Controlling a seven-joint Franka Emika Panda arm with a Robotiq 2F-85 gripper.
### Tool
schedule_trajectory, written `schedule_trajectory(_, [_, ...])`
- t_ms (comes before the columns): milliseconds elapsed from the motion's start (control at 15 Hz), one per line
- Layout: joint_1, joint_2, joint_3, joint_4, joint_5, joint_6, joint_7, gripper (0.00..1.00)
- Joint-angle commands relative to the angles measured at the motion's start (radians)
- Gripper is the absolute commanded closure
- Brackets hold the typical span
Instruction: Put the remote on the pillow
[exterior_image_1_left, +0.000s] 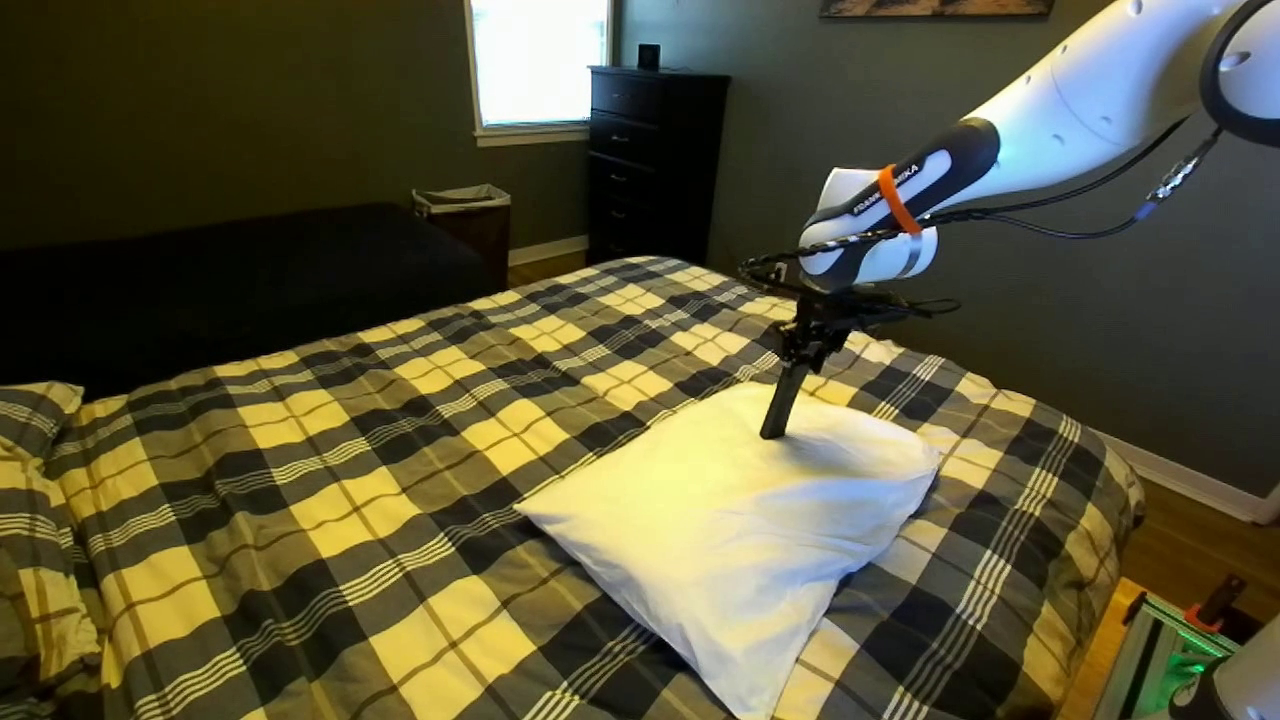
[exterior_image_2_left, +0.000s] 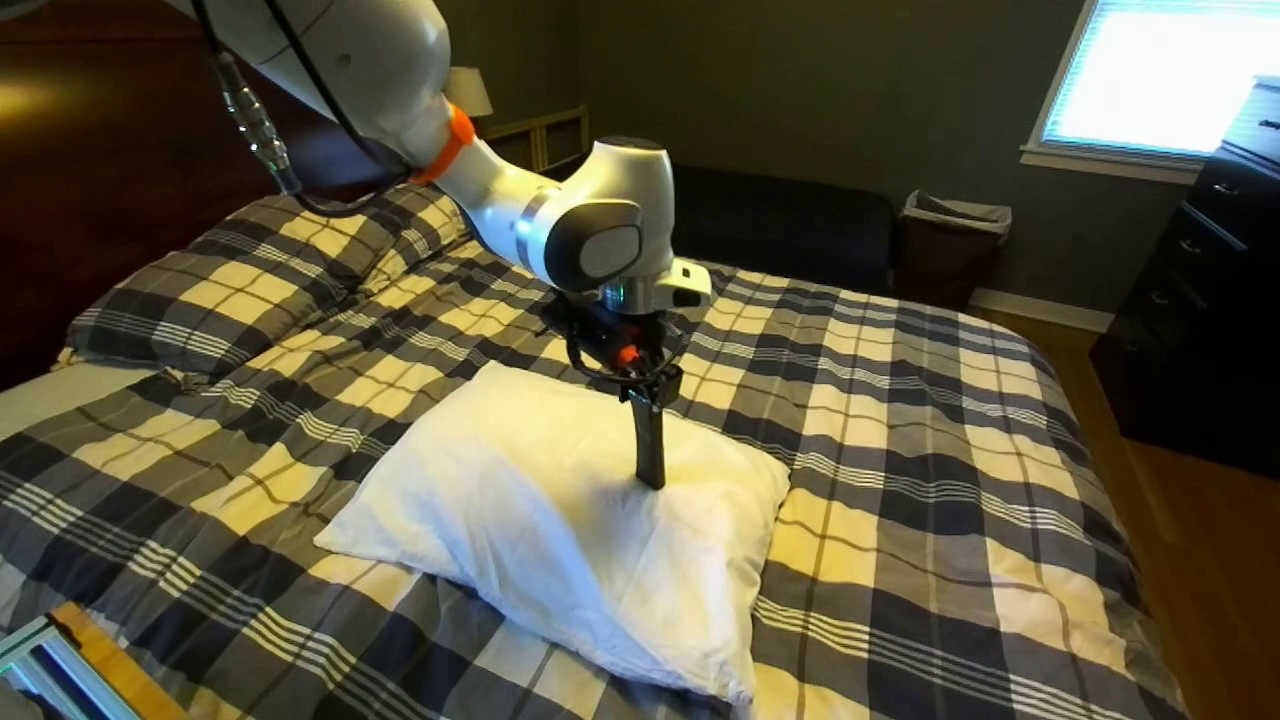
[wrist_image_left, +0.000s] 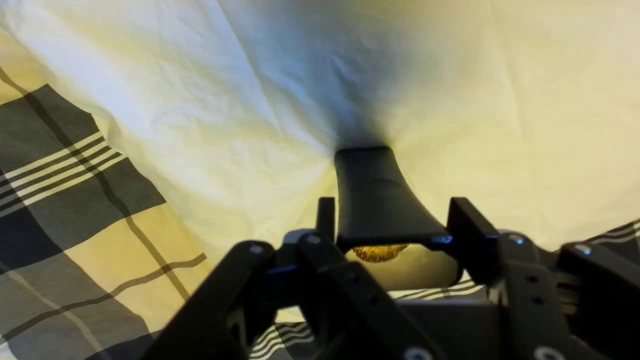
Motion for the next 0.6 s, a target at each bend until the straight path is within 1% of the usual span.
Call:
schedule_trajectory(0, [-0.007,-0.017,0.014,-0.031,-0.019,-0.058,-0.068,0.67])
schedule_trajectory(267, [-0.001,-0.01,0.004,-0.011,-0.062,-0.194,-0.1,0.67])
schedule_trajectory(533, [0.005,0.0,-0.007,0.021,-0.118,-0.343,-0.079,0.67])
